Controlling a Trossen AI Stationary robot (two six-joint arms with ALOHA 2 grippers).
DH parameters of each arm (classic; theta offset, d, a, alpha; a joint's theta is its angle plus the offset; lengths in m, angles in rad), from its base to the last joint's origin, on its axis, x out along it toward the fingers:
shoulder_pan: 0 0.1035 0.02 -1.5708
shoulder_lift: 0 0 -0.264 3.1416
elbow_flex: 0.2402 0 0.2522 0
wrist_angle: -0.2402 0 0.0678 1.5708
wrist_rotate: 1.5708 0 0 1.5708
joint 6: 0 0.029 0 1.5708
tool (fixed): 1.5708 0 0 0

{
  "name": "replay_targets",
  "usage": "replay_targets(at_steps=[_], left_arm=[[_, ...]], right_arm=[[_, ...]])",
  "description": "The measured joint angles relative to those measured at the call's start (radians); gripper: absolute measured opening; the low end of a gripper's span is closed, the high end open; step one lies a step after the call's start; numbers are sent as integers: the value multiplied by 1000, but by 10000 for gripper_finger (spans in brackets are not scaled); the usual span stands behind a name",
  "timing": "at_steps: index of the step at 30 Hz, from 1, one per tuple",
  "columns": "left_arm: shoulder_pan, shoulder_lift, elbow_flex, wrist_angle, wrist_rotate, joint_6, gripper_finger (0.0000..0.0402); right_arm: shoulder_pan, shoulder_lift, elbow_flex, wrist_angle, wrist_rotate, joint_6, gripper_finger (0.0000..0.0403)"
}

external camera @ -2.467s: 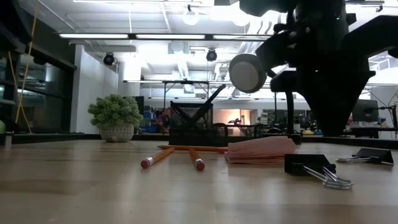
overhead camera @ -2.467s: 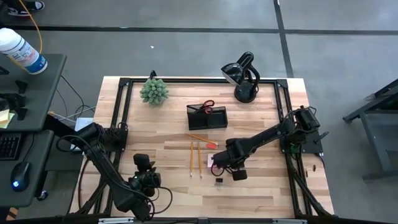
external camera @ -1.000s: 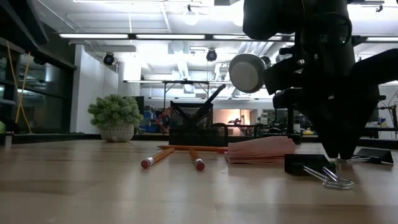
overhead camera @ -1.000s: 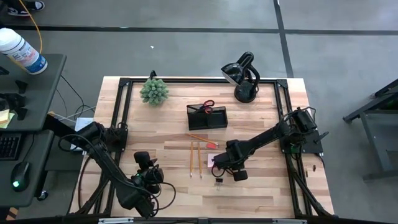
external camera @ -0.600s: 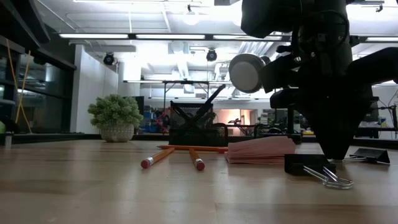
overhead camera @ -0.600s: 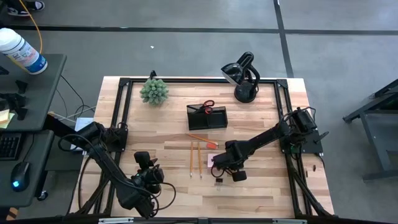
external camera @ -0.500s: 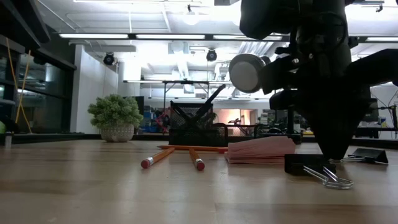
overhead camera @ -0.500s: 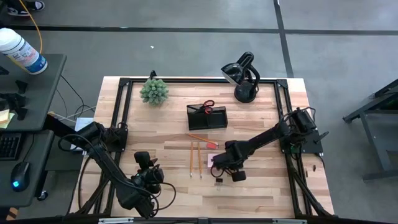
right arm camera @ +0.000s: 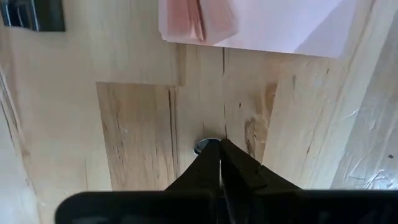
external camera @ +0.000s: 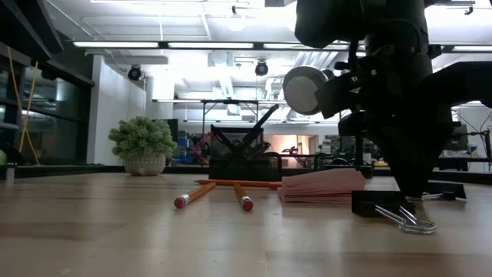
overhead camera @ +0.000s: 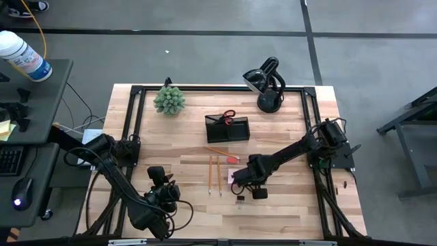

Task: Pick and place office supplies into organizer
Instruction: Put the top binder clip into the desk organizer

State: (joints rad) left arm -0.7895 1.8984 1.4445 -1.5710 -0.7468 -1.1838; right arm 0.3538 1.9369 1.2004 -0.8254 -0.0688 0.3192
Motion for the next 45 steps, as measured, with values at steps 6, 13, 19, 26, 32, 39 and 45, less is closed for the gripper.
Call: replay_targets(at_steps=[6,13,19,26,32,39,45], left_arm=[[0,0,0,0,-6,0,120],[0,0,0,0,-6,-2,120],[0,0,0,1,-6,-3,120],[0,0,0,1,-5,-3,120],[-1,0,0,5,5,-7,120],[-3,0,0,8,31,-55,120],[-3,0,0,8,47,-58,120]], right_arm=[[0,1,30,-43,2,42,1],[-2,2,122,-81,35,40,0],[-6,1,241,-159,135,33,0],[-77,-1,375,-91,396,16,0],[-187,-3,423,126,549,-54,0],[-332,-1,366,270,388,-118,0],[-416,0,311,263,329,-167,0]])
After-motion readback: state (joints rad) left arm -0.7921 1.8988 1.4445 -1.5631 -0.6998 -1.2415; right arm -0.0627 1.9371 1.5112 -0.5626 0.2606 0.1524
